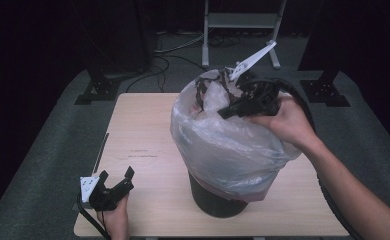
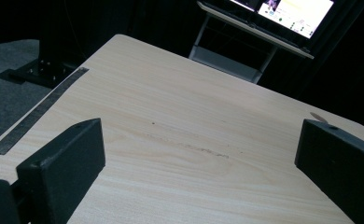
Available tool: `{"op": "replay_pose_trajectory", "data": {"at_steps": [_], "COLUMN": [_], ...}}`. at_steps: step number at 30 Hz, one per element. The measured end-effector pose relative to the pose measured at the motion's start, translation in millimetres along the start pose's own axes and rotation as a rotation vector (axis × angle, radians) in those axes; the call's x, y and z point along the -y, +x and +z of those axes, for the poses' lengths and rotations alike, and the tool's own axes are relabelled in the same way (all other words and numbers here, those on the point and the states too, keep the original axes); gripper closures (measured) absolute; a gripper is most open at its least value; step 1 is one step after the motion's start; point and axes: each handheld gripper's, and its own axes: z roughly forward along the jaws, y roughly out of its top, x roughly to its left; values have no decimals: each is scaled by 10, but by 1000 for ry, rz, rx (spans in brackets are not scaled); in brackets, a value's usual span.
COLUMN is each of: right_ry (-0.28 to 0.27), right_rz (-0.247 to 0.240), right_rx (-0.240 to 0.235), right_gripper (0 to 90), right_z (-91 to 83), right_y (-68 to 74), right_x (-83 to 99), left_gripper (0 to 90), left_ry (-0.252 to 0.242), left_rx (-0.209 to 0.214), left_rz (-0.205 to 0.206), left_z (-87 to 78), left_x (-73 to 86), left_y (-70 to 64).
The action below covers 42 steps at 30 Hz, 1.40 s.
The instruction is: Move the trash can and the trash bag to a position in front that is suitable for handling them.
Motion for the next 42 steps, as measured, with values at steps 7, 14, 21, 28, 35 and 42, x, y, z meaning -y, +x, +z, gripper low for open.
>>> {"op": "replay_pose_trajectory", "data": {"at_steps": [7,14,21,28,35,42], "right_ry": [186,247,348,325,297,179], "right_rz": [-29,-38,-77,-64,-70,-42], "right_rx": [-56,-107,-166,-137,-126,-115], "right_gripper": [894,894,894,894,649,491], "right_z": [332,412,534,513,497,337], "right_y": [46,61,152,106,152,108], "right_x": [139,152,175,174,144,-9], "left_gripper": [5,5,5,5,5,5], "left_ry": [3,5,4,3,6,5], "left_rx": [0,2,2,0,3,2], "left_rz": [2,2,1,-4,-3,-5], "left_z": [2,3,2,0,7,4], "left_x": [8,13,11,11,17,12], "left_y": [-5,-9,-3,2,-10,0]}}
